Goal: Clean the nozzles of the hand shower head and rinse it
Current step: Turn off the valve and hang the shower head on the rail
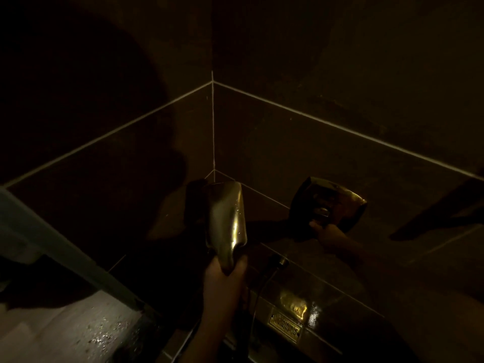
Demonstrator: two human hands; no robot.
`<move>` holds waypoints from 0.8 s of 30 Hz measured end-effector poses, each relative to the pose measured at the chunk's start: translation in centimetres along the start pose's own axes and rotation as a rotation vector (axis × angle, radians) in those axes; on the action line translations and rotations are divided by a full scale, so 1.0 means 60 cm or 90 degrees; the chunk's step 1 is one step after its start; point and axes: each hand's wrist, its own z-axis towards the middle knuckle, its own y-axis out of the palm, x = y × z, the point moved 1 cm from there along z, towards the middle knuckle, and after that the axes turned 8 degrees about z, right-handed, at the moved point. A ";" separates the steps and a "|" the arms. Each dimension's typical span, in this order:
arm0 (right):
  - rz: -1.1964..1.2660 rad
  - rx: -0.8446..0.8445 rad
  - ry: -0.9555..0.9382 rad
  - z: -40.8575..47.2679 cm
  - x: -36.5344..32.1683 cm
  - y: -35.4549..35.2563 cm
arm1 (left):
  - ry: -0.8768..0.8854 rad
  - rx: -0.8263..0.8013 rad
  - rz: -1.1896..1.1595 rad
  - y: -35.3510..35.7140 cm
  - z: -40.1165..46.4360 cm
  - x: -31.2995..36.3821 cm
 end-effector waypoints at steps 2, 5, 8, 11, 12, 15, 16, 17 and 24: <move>-0.027 -0.029 -0.002 -0.024 0.008 -0.009 | -0.020 -0.053 -0.031 -0.002 -0.017 0.004; -0.007 -0.101 -0.052 -0.102 0.026 -0.018 | -0.022 -0.119 -0.082 0.008 -0.041 0.017; 0.140 -0.181 -0.040 -0.224 0.043 -0.035 | 0.022 -0.159 -0.040 0.045 -0.075 0.040; 0.206 -0.198 -0.103 -0.353 0.062 -0.069 | 0.075 -0.184 -0.012 0.099 -0.120 0.070; 0.215 -0.191 -0.127 -0.389 0.070 -0.083 | 0.077 -0.188 -0.007 0.120 -0.139 0.080; 0.207 -0.166 -0.152 -0.452 0.096 -0.122 | 0.037 -0.188 0.028 0.200 -0.187 0.078; 0.192 -0.155 -0.146 -0.464 0.108 -0.136 | 0.016 -0.185 0.035 0.229 -0.205 0.072; 0.174 -0.140 -0.142 -0.473 0.121 -0.151 | -0.006 -0.186 0.040 0.256 -0.223 0.063; 0.197 0.010 -0.126 -0.530 0.222 -0.231 | -0.030 -0.271 0.062 0.379 -0.345 0.025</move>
